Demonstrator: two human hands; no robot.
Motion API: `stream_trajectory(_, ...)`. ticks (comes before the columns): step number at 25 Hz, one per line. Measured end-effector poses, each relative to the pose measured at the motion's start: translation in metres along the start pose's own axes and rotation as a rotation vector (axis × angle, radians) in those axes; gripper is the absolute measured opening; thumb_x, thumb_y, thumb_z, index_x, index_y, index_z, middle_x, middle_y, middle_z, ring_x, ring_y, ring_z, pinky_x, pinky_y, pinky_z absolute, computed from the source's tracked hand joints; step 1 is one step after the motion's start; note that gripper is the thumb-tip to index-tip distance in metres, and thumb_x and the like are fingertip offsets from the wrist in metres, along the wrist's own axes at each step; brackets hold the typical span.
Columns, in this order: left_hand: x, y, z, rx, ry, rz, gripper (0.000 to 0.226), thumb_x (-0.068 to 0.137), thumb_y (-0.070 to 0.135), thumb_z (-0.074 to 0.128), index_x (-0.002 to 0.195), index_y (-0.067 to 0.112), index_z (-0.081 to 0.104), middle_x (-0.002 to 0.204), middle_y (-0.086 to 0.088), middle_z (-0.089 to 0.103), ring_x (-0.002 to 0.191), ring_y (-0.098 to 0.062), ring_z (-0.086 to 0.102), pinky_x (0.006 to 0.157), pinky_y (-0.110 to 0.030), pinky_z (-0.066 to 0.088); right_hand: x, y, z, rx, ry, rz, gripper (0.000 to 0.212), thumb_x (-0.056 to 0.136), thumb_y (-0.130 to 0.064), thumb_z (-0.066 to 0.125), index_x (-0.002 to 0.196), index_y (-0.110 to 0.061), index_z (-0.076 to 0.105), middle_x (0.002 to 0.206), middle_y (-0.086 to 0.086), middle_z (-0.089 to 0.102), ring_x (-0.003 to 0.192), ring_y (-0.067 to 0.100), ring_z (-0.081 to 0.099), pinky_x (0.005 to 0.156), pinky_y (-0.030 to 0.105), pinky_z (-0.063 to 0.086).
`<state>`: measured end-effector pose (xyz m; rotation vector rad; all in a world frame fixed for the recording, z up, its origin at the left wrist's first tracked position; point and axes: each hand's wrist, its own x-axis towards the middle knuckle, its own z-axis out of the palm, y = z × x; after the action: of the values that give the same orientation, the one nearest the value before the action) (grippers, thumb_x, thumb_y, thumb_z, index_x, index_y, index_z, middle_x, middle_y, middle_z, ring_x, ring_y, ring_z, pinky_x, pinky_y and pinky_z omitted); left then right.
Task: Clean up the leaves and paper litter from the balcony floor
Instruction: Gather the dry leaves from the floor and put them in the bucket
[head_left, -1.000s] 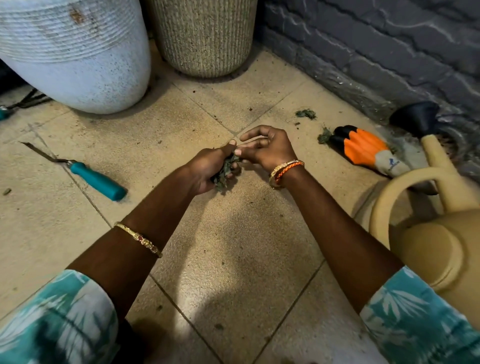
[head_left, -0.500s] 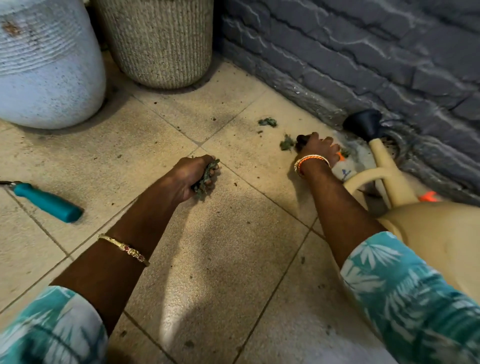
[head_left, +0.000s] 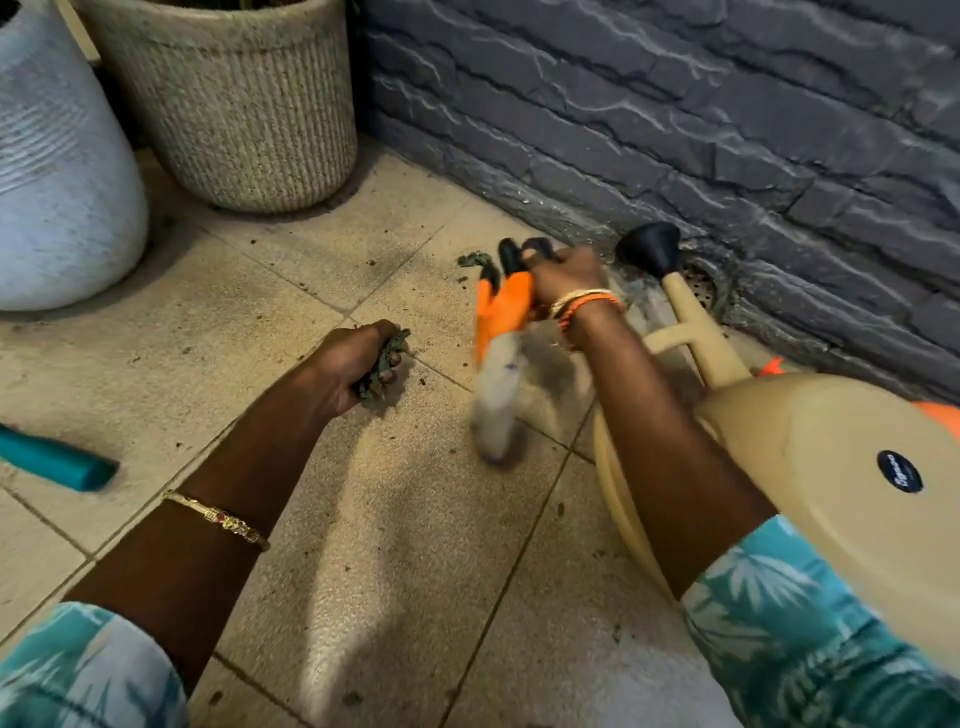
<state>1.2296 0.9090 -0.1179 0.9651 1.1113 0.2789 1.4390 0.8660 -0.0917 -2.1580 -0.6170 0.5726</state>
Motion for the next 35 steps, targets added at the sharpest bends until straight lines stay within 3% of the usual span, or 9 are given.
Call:
stream_trajectory(4,0.003,0.0,-0.007,-0.078,0.086,0.03,0.028,0.099,0.025,0.044,0.101,0.012,0.069,0.096,-0.006,0.065,0.076,-0.024,0.07,0.077,-0.029,0.056,-0.003,-0.004,0.039,-0.197,-0.122,0.015,0.048,0.087,-0.044,0.053,0.109,-0.003,0.06,0.115,0.019,0.06,0.105,0.036,0.058,0.084,0.036,0.048)
stream_trajectory(7,0.005,-0.002,-0.01,-0.175,0.145,0.058,0.042,0.103,0.024,0.04,0.144,0.013,0.041,0.15,-0.005,0.039,0.136,-0.022,0.041,0.108,-0.03,0.033,0.026,0.015,0.012,-0.376,0.009,0.154,0.05,0.085,-0.029,0.056,0.13,-0.009,0.045,0.138,0.017,0.04,0.119,0.029,0.045,0.094,0.034,0.039)
stream_trajectory(11,0.008,-0.004,-0.012,-0.181,0.176,0.011,0.034,0.098,0.024,0.051,0.13,0.013,0.05,0.123,-0.004,0.062,0.109,-0.017,0.06,0.082,-0.026,0.047,0.051,0.05,-0.002,-0.142,-0.114,0.22,0.055,0.083,-0.019,0.054,0.131,0.004,0.041,0.123,0.014,0.054,0.096,0.015,0.057,0.065,0.016,0.045)
stream_trajectory(14,0.012,-0.002,-0.01,-0.155,0.132,-0.01,0.015,0.091,0.027,0.06,0.101,0.015,0.06,0.095,-0.003,0.065,0.083,-0.013,0.061,0.073,-0.024,0.046,0.066,0.057,0.001,-0.49,0.061,0.167,0.046,0.091,-0.022,0.054,0.132,-0.004,0.042,0.131,0.007,0.047,0.112,0.015,0.048,0.085,0.024,0.046)
stream_trajectory(20,0.012,-0.002,-0.003,-0.152,0.134,0.033,0.042,0.089,0.021,0.062,0.128,0.007,0.052,0.096,-0.002,0.067,0.077,-0.008,0.066,0.06,-0.021,0.051,0.056,0.039,0.003,-0.629,0.286,0.039,0.031,0.095,0.001,0.042,0.122,0.001,0.055,0.124,0.018,0.057,0.113,0.032,0.056,0.089,0.034,0.047)
stream_trajectory(24,0.01,-0.002,0.0,-0.235,0.087,0.031,0.005,0.094,0.008,0.054,0.092,0.008,0.059,0.069,0.004,0.073,0.064,-0.009,0.071,0.072,-0.023,0.055,0.014,0.005,0.01,-0.01,-0.068,0.04,0.023,0.086,0.004,0.059,0.108,0.001,0.064,0.099,0.006,0.063,0.07,0.012,0.059,0.049,0.009,0.048)
stream_trajectory(29,-0.01,0.001,0.013,-0.197,-0.021,0.03,0.024,0.099,0.008,0.046,0.079,0.02,0.042,0.049,0.011,0.065,0.066,-0.009,0.062,0.059,-0.02,0.049,-0.046,0.002,0.044,0.081,-0.379,-0.114,0.015,0.066,-0.003,0.081,0.075,-0.009,0.071,0.072,0.001,0.068,0.072,0.014,0.065,0.072,0.028,0.056)
stream_trajectory(33,0.0,-0.007,0.01,-0.332,0.036,0.078,0.075,0.099,0.007,0.048,0.149,0.039,0.003,0.15,0.017,0.036,0.124,-0.005,0.051,0.081,-0.019,0.052,-0.058,0.008,0.048,0.205,-0.481,-0.119,0.01,0.084,0.008,0.06,0.09,0.005,0.068,0.079,0.012,0.066,0.065,0.02,0.064,0.062,0.026,0.058)
stream_trajectory(35,0.005,-0.01,0.005,-0.395,0.068,0.112,0.091,0.098,0.001,0.047,0.148,0.04,-0.019,0.158,0.018,0.014,0.133,-0.005,0.041,0.07,-0.016,0.055,-0.038,0.012,0.04,0.207,-0.437,-0.046,0.021,0.087,0.014,0.049,0.085,0.002,0.067,0.084,0.019,0.066,0.074,0.032,0.067,0.071,0.036,0.057)
